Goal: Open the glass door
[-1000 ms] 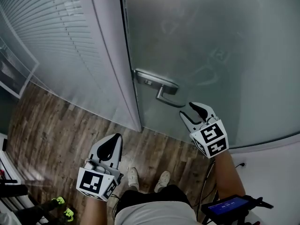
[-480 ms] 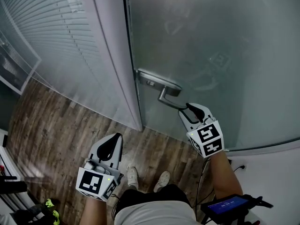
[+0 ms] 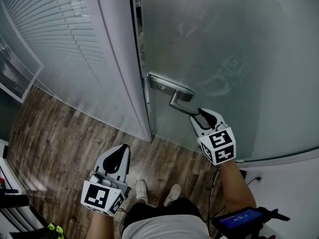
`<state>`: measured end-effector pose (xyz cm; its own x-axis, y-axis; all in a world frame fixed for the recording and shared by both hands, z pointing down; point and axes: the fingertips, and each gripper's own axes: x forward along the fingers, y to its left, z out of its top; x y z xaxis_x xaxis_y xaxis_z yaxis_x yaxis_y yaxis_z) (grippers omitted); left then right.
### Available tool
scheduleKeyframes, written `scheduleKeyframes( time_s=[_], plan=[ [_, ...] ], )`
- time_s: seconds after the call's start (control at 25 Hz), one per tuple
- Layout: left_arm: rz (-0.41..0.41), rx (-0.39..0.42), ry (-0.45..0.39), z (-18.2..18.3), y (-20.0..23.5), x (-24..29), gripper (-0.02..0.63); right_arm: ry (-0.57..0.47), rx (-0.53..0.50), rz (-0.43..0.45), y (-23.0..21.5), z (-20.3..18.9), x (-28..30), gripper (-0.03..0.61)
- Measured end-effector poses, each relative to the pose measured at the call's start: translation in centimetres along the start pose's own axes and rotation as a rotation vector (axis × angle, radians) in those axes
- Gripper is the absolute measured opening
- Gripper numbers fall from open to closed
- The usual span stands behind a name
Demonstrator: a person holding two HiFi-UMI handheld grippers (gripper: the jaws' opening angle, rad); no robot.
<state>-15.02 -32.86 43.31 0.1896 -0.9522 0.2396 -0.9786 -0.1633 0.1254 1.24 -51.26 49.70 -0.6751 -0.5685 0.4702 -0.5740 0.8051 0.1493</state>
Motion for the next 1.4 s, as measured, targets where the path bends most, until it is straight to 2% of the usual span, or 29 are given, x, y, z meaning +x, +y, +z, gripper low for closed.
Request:
scheduleKeyframes(
  time_s=[0.36,0.56,0.8,1.16,1.4],
  plan=[
    [0.002,0.003,-0.012,0.9,-0.7,-0.2,0.000,-0.008,0.022,-0.041,-2.4,0.9,1.2,0.137],
    [0.005,-0.002,-0.019,2.5,-0.7,-1.4,-0.001,-0.007,0.025,-0.082,-3.7,3.0,1.0,0.137],
    [0.023,-0.007,-0.027,1.9,0.4,-2.0,0.000,-0.011,0.035,-0.113,-4.9,3.1,2.6,0.137],
    [0.035,-0.008,-0.025,1.9,-0.6,-2.1,0.000,-0.019,0.056,-0.151,-8.3,3.3,3.3,0.136],
    [0.045,-0.007,-0.027,0.1,-0.3,-2.2,-0.001,-0.042,0.098,-0.181,-10.1,1.9,4.9,0.135]
  ],
)
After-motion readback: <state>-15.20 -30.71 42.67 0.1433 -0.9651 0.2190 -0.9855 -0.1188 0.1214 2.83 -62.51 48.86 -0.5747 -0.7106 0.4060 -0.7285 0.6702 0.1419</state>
